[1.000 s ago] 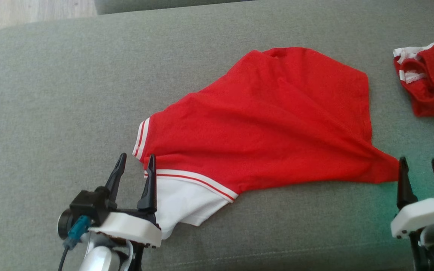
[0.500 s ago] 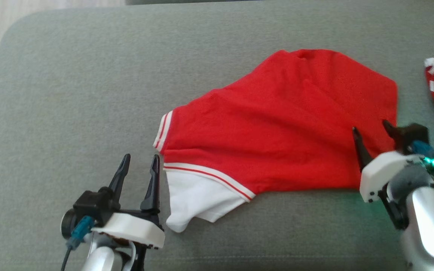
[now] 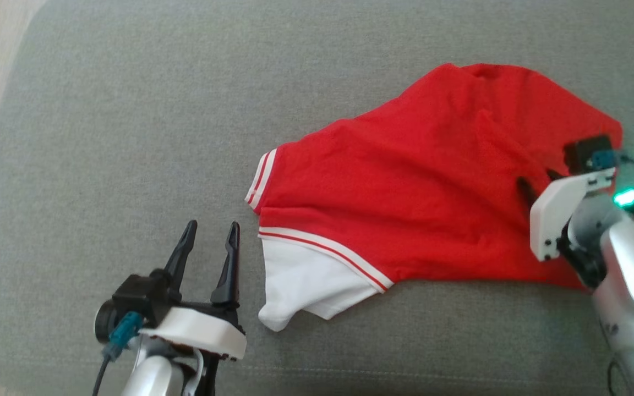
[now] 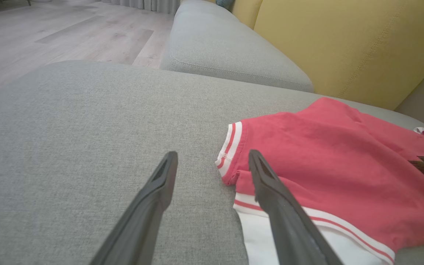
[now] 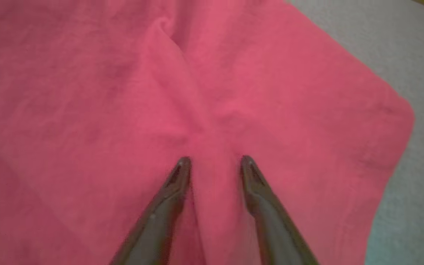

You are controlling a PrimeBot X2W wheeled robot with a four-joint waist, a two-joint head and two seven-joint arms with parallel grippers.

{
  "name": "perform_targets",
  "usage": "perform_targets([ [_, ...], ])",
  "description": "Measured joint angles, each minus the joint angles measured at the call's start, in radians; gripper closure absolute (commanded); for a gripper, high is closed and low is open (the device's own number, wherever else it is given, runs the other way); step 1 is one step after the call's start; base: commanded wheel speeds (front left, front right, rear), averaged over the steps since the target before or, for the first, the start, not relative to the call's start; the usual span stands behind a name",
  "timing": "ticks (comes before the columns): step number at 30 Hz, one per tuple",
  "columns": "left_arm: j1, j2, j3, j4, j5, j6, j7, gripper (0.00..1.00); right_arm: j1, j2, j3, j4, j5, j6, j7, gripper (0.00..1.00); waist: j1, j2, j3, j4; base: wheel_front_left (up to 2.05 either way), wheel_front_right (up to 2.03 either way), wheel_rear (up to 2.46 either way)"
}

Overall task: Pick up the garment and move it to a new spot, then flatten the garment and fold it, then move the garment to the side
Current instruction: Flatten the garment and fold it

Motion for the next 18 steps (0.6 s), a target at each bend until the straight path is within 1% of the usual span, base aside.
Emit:
perform_targets([
  [1,-0.004,0.000,0.000,-0.001,0.000,0.000,0.000,0.00,-0.013,-0.005,0.009,0.008,0.007,0.000,0.000,1.00,0.0000,0.0000,0.003,0.003,0.00,0.00,0.00],
  [4,-0.012,0.000,0.000,-0.006,0.000,0.000,0.000,0.00,-0.033,-0.012,0.018,0.020,0.014,0.000,-0.002,1.00,0.0000,0.0000,0.010,0.006,0.00,0.00,0.00],
  [10,-0.015,-0.001,0.000,-0.010,0.000,0.000,0.000,0.00,-0.102,-0.023,0.009,0.058,0.002,0.000,-0.059,1.00,0.0000,0.0000,0.029,0.014,0.00,0.00,0.00],
  [14,-0.026,-0.002,-0.004,-0.010,0.000,0.000,0.000,0.00,-0.185,-0.019,-0.019,0.085,-0.025,0.000,-0.088,1.00,0.0000,0.0000,0.040,0.024,0.00,0.00,0.00],
  [18,-0.043,-0.002,-0.010,-0.010,0.000,0.000,0.000,0.00,-0.263,-0.004,-0.055,0.141,-0.062,0.000,-0.111,1.00,0.0000,0.0000,0.053,0.040,0.00,0.00,0.00],
])
